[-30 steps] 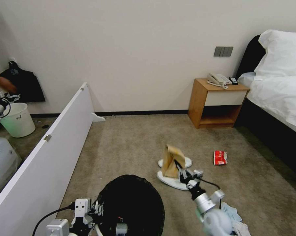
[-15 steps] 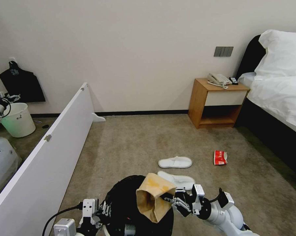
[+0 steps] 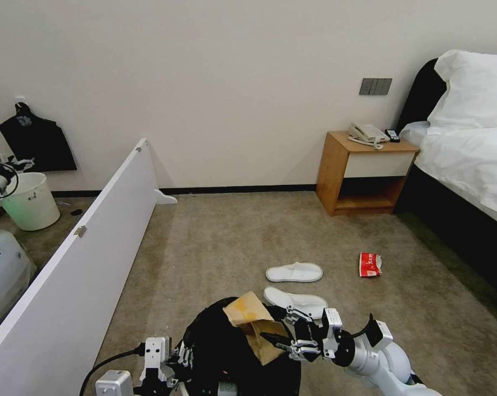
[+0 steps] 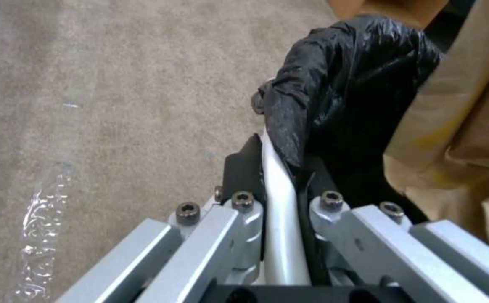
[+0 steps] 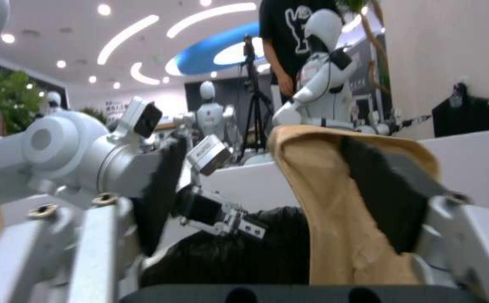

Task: Pick up the trash bin, then pick up the garbage from the floor and place it into the trash bin.

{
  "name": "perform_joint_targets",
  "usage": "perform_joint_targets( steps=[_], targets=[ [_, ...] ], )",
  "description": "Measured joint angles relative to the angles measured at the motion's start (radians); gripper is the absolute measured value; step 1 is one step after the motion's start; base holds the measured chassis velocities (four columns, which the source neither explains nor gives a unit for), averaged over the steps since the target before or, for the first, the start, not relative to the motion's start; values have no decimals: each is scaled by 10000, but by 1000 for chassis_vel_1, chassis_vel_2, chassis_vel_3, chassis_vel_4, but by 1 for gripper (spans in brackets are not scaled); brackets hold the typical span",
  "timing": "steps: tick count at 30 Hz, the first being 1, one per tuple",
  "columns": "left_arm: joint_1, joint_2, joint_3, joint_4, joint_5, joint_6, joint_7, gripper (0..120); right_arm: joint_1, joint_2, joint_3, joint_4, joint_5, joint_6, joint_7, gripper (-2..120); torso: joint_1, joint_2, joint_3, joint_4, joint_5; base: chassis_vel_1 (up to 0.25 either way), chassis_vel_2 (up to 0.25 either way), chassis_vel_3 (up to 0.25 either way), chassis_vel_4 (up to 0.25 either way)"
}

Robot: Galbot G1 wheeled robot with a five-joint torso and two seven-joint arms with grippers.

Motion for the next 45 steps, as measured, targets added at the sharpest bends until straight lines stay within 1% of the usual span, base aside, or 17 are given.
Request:
perform_joint_targets(
  steps=[2,3,5,6,8,11,13,14,15,16,19,20,21,22,27,32,45],
  targets=[
    [0,2,-7,0,0,11,-8,4,50,-252,9,132,-126,-138,1,88,0,0,0,1,0,0,0,0,0],
    [0,2,-7,0,0,11,-8,4,50,-252,9,132,-126,-138,1,88,0,0,0,1,0,0,0,0,0],
    [-2,25,-19,6,-3,27,-15,4,81,-765,27,290,-366,-416,-135,98,0,0,0,0,0,0,0,0,0],
    [-2,25,-19,6,-3,27,-15,4,81,-765,27,290,-366,-416,-135,98,0,0,0,0,0,0,0,0,0],
    [-17,43,-24,11,-23,54,-18,4,95,-1408,-134,478,-172,-652,-165,99,0,0,0,0,0,0,0,0,0],
    [-35,46,-24,18,-41,60,-18,4,96,-1746,-234,596,3,-761,-155,100,0,0,0,1,1,0,0,0,0],
    [-83,42,-22,47,-56,65,-19,4,158,-2397,-379,811,323,-907,-144,100,0,0,0,-1,-1,0,0,0,0],
    [-83,42,-22,47,-56,65,-19,4,158,-2397,-379,811,323,-907,-144,100,0,0,0,-1,-1,0,0,0,0],
    [-122,27,-14,79,-57,65,-19,4,250,-2777,-404,935,506,-1018,-159,100,0,0,0,0,0,0,0,0,0],
    [-122,27,-14,79,-57,65,-19,4,250,-2777,-404,935,506,-1018,-159,100,0,0,0,0,0,0,0,0,0],
    [-181,13,-4,106,-69,66,-19,4,348,-3626,-416,1108,680,-1178,-243,100,-1,0,0,0,0,0,0,0,0],
    [-181,13,-4,106,-69,66,-19,4,348,-3626,-416,1108,680,-1178,-243,100,-1,0,0,0,0,0,0,0,0],
    [-206,13,-10,107,-101,69,-19,4,395,-3952,-415,1113,712,-1216,-257,100,-1,0,0,-1,1,0,0,0,0],
    [-206,13,-10,107,-101,69,-19,4,395,-3952,-415,1113,712,-1216,-257,100,-1,0,0,-1,1,0,0,0,0],
    [-223,-4,27,77,-157,86,-19,4,698,-4728,-659,1014,763,-1328,-199,100,0,0,0,0,0,0,0,0,0],
    [-203,-2,21,64,-170,86,-19,4,937,-4841,-917,900,737,-1335,-158,100,0,0,0,-1,0,0,0,0,0],
    [-192,-5,89,72,-96,86,-13,4,1994,-4284,-1918,579,509,-1395,-205,100,0,0,1,6,2,0,0,0,0]
  ],
)
